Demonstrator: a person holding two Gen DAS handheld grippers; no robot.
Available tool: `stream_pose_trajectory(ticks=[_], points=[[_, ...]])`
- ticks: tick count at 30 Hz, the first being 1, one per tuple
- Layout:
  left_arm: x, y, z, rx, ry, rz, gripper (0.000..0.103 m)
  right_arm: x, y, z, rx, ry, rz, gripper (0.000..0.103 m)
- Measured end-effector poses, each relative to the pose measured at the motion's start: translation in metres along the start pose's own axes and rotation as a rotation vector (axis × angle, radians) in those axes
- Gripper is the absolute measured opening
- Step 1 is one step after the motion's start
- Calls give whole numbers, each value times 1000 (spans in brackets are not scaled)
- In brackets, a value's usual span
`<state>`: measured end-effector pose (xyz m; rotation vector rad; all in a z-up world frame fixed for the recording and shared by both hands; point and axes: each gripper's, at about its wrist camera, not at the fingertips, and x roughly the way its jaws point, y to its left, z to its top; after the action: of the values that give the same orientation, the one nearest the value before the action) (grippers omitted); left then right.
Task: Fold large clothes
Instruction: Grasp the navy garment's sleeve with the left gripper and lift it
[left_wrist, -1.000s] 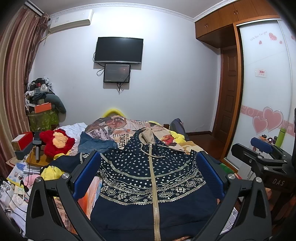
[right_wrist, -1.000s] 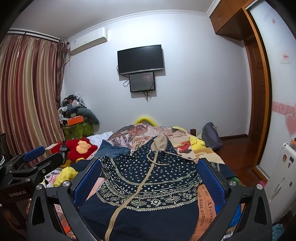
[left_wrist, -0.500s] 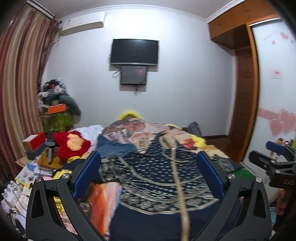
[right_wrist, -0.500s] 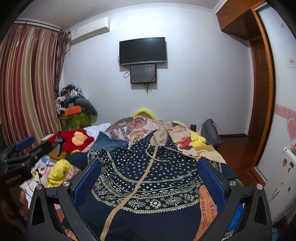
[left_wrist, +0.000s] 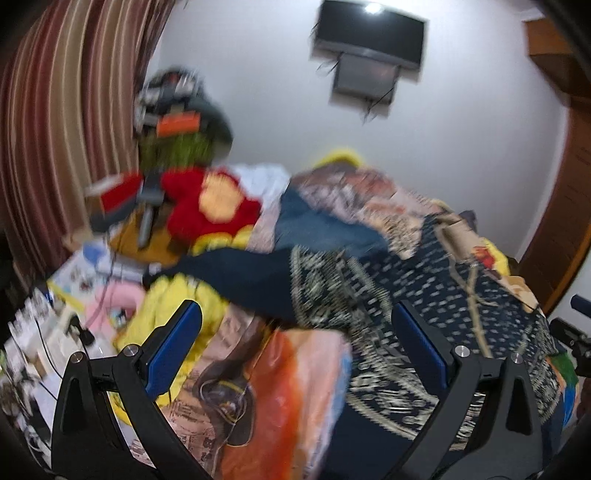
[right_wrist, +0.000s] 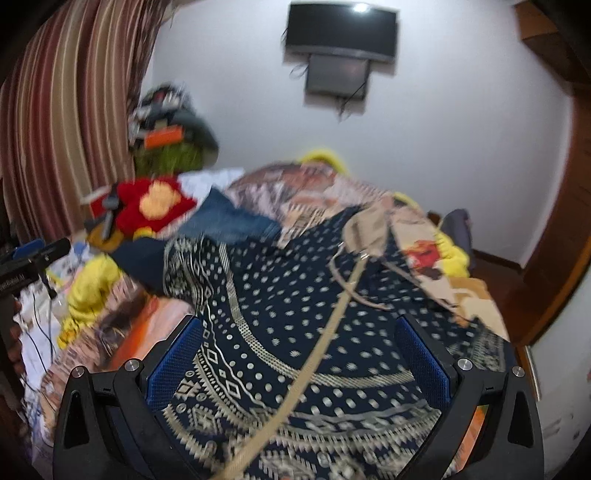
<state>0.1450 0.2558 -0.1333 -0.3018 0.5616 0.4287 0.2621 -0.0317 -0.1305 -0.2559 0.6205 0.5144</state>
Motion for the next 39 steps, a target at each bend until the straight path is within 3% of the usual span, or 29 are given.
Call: stream_pose_trajectory(ticks=[7, 11, 13, 15, 18, 24, 30, 33, 35, 39], points=[[90, 45, -4, -56, 179, 13, 103, 120, 22, 19, -121, 204, 58, 103], [138, 58, 1, -113, 254, -67, 102, 180, 29, 25, -135, 344, 55, 103], [158, 63, 2, -162, 285, -126, 96, 206, 32, 26, -155, 399, 41, 103], [178, 67, 3, -211, 320, -177, 89, 220, 32, 29, -164, 371, 3, 103], [204, 73, 1, -265, 360, -206, 88, 238, 30, 32, -159, 341, -8, 103], [237, 88, -16, -401, 447, -275, 85, 267, 13, 42, -25, 343, 53, 101], [246, 90, -12, -401, 456, -258, 79, 283, 10, 36, 34, 341, 134, 101], [248, 88, -1, -350, 399, -215, 73, 293, 11, 27, 39, 380, 128, 101], [249, 88, 10, -291, 325, -146, 68, 298, 15, 22, 23, 410, 124, 101], [258, 89, 25, -262, 242, -93, 59, 293, 21, 21, -14, 413, 141, 101]])
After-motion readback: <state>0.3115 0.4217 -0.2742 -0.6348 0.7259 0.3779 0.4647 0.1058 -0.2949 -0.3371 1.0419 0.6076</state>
